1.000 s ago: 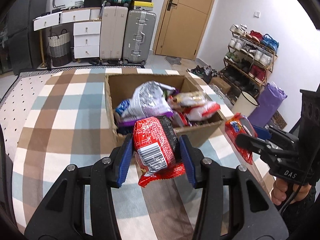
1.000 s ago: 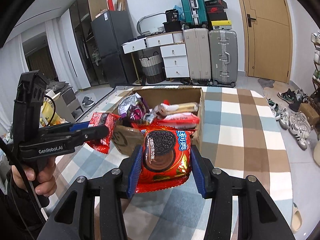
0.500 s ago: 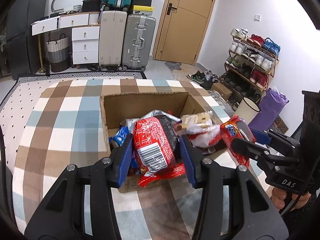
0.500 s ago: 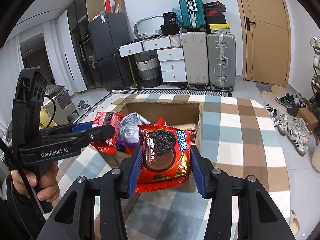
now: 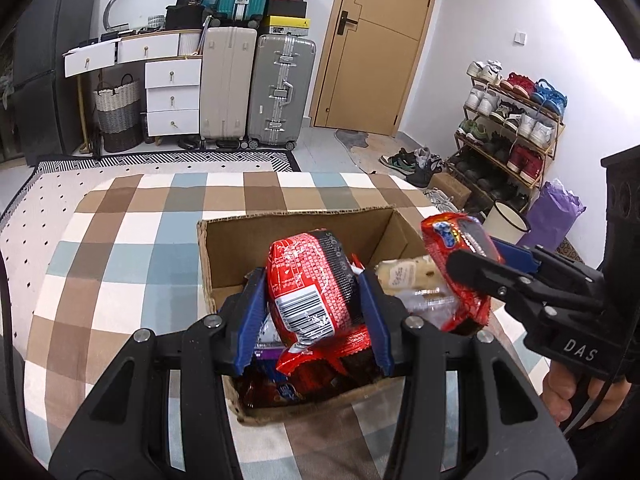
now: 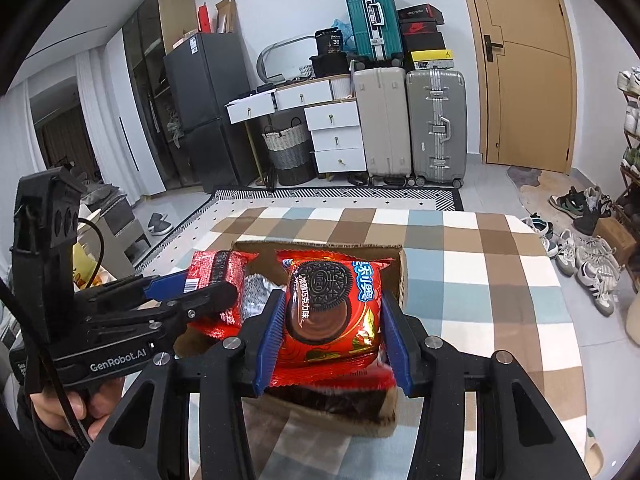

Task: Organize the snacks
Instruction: 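Carry the red bag with the left gripper while the right gripper carries the Oreo pack over the box, then open both grippers to drop the two packs into the box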

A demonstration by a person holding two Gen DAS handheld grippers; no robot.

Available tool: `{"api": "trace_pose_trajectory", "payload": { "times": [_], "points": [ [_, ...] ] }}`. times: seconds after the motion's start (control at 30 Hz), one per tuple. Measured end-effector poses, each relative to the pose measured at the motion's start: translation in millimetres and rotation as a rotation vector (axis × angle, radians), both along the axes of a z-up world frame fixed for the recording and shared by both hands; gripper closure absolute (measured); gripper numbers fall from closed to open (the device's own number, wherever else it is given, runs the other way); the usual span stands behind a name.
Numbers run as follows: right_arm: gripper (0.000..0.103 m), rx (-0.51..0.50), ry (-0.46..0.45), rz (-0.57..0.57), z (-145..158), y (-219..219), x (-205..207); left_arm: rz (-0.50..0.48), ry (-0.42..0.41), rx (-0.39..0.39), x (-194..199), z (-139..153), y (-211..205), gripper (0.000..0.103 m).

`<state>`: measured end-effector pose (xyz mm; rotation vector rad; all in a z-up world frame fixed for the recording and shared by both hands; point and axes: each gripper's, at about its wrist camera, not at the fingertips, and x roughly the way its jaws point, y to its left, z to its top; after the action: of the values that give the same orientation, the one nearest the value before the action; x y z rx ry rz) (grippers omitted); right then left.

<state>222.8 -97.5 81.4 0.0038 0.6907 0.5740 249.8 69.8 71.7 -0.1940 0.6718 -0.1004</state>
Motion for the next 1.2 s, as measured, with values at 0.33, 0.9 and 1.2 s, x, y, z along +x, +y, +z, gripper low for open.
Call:
{"api": "trace_pose_trajectory", "payload": {
  "times": [0.33, 0.9, 1.2],
  "points": [
    [0.056, -0.002, 0.025, -0.027, -13, 8, 25, 0.023, 0.023, 0.022, 23, -11, 2, 0.06],
    [0.022, 0.02, 0.013, -0.022, -23, 5, 22, 0.023, 0.014, 0.019, 21, -19, 5, 0.048],
    [0.001, 0.059, 0.004, -0.043, -19, -23, -4, 0.029, -0.036, 0.015, -20, -3, 8, 0.004]
  ]
}}
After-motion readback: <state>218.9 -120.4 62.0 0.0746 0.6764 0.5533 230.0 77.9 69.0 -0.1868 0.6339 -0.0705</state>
